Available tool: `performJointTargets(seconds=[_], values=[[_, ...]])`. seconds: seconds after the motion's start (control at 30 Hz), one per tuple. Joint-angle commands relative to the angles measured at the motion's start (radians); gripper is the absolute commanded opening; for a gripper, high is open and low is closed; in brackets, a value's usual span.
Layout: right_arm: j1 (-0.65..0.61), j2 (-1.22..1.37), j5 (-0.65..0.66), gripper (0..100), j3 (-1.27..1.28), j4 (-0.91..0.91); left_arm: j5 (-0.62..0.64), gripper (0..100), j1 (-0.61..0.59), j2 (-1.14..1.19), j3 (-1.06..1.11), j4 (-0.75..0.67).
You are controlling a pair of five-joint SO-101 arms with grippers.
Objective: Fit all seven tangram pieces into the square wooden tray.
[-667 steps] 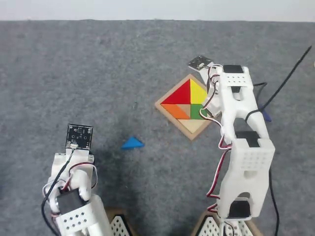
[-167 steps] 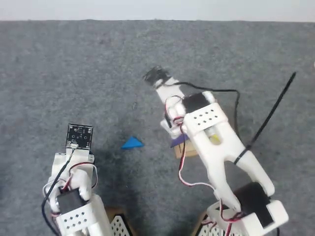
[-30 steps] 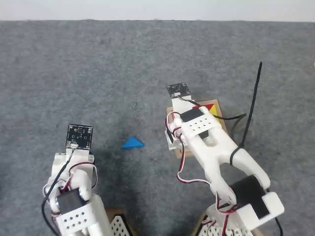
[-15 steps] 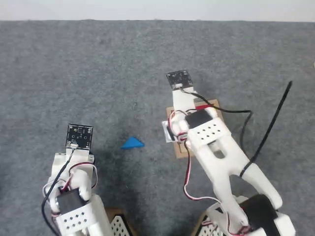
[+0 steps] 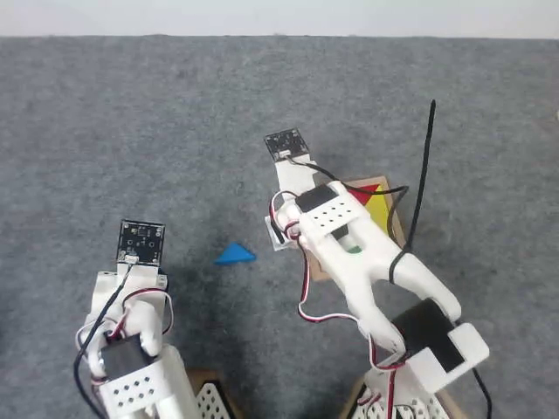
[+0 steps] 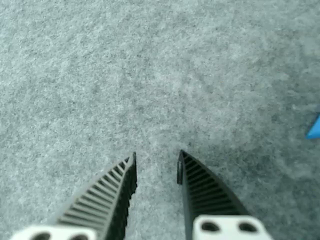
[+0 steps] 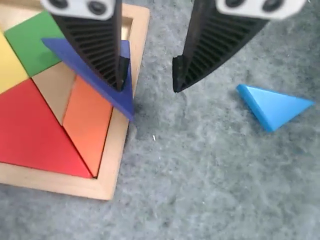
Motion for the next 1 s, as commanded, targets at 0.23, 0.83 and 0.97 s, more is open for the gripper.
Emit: performJointTargets(seconds=[0.23, 0.83, 0.97], values=[[0.048, -0.008, 0.009, 16.2, 0.034, -0.015, -0.006, 13, -0.002, -0.006, -0.007, -0.009], [0.044, -0.344, -0.052, 16.2, 0.233, -0.016, -0.006, 13, -0.002, -0.006, -0.007, -0.009], [0.061, -0.363, -0.048, 16.2, 0.216, -0.016, -0.006, 13, -0.002, -0.006, -0.007, -0.009]])
